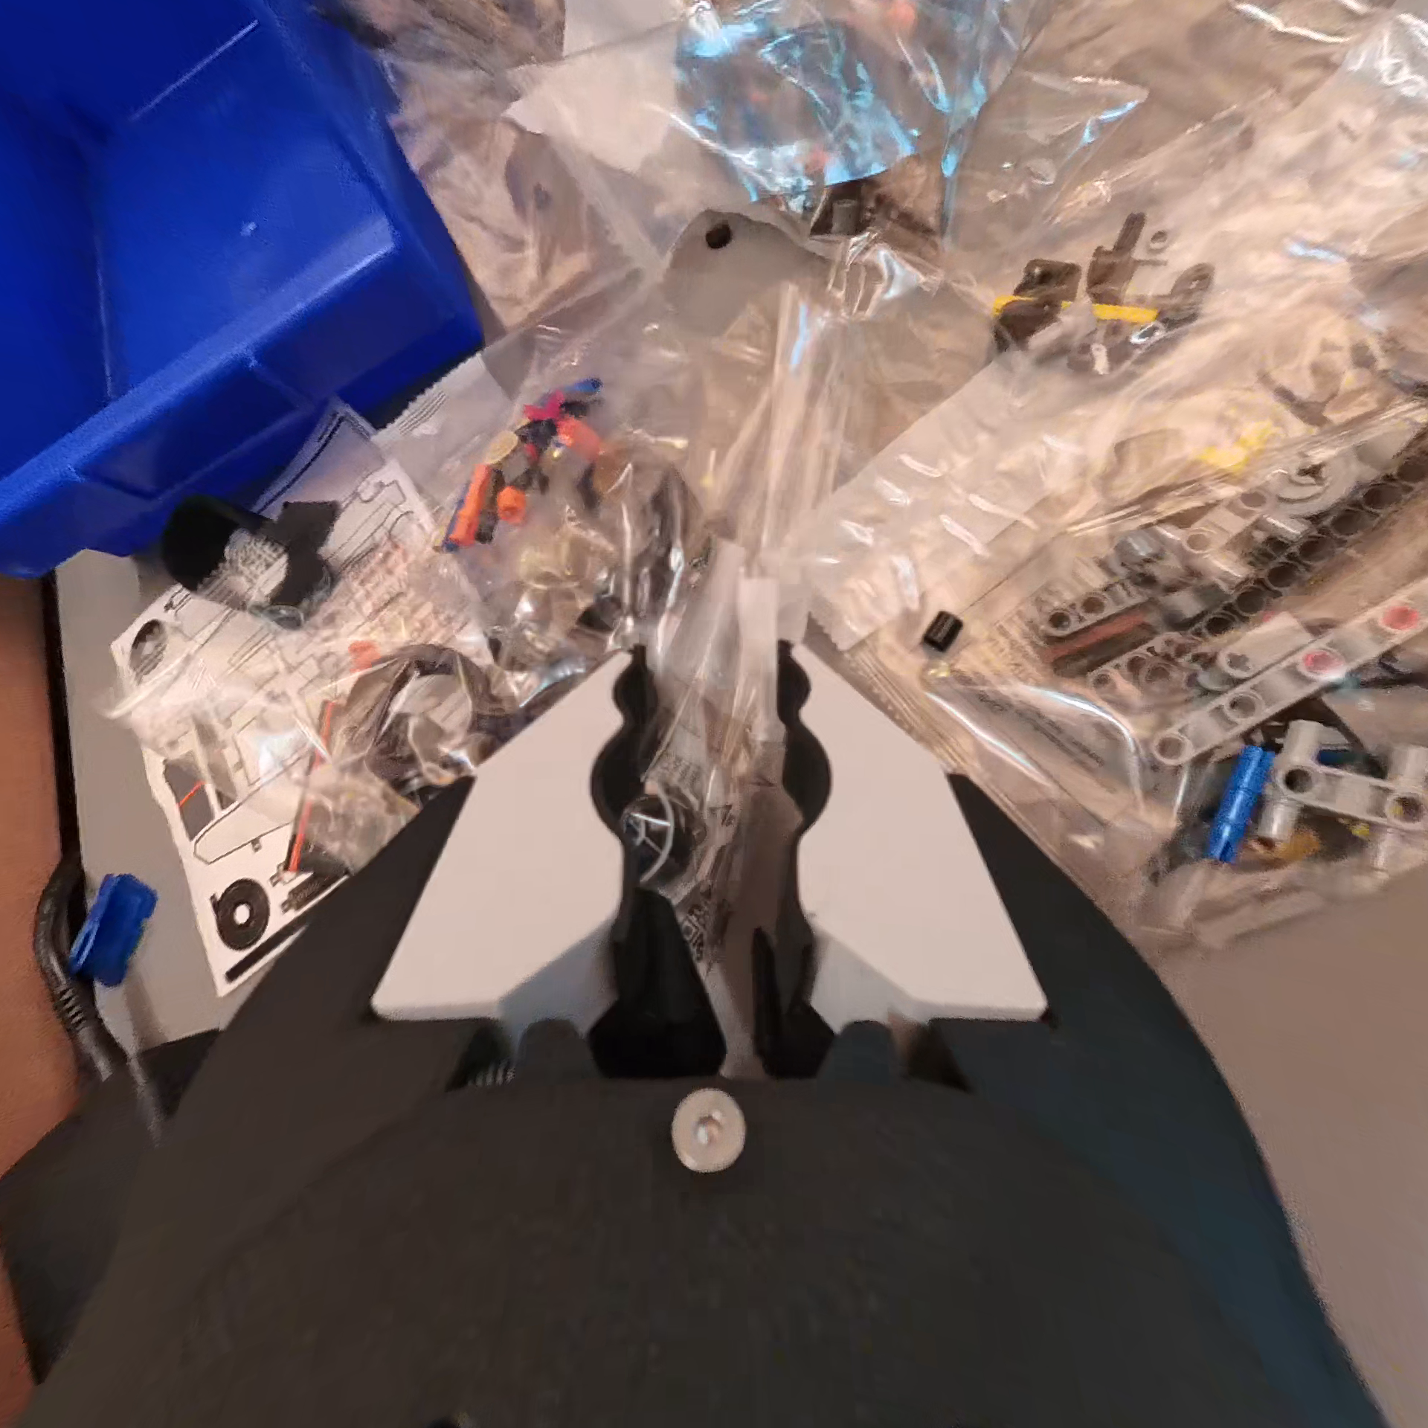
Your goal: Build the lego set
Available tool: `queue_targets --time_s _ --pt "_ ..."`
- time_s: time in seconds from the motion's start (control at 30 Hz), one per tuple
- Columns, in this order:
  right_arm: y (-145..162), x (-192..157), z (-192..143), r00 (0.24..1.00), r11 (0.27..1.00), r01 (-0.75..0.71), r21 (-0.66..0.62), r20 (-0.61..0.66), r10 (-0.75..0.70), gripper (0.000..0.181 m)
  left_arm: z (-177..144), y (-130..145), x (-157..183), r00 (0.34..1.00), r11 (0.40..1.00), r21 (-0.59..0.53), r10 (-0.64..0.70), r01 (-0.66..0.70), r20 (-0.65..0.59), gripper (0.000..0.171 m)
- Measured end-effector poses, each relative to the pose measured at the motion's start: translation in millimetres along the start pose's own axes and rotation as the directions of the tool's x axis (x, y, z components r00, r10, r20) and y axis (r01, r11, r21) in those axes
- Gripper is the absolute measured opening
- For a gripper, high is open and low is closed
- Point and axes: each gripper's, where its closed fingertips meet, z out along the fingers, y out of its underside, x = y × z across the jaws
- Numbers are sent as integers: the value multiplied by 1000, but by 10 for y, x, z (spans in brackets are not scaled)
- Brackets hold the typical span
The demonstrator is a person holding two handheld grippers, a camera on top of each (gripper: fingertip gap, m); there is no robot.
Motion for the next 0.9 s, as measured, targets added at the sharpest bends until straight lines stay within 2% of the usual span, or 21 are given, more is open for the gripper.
queue_targets --time_s 0.17,0.33,0.4,0.57,0.63,0.7,0.77,0.9 --pt "-20 4 -20 1000 1000 -7 12 5 7 11 -83 -18 13 999 998 50 37 -37 -8 9" --pt "-38 -11 -32 1000 1000 -10 20 15 10 11 -130 43 250 987 994 62 102 -95 -126 8" --pt "-33 -12 -31 1000 1000 -10 18 17 10 11 -154 79 349 976 992 52 120 -112 -183 12" --pt "-28 -15 -27 999 1000 -19 22 26 18 11 -351 -216 21 991 984 145 111 -100 -71 53" --pt "-23 -12 -26 1000 1000 -18 20 26 18 11 -366 -303 -194 993 985 129 119 -117 -8 57" --pt "-22 -12 -26 999 999 -23 23 29 22 11 -242 -316 -322 993 989 90 116 -113 -25 60" --pt "-20 -13 -25 999 999 -23 22 31 22 11 -16 -217 -411 993 995 4 97 -97 -66 63" --pt "-25 -14 -32 999 999 -22 25 31 21 11 245 -163 -351 982 997 -30 61 -68 -179 41"
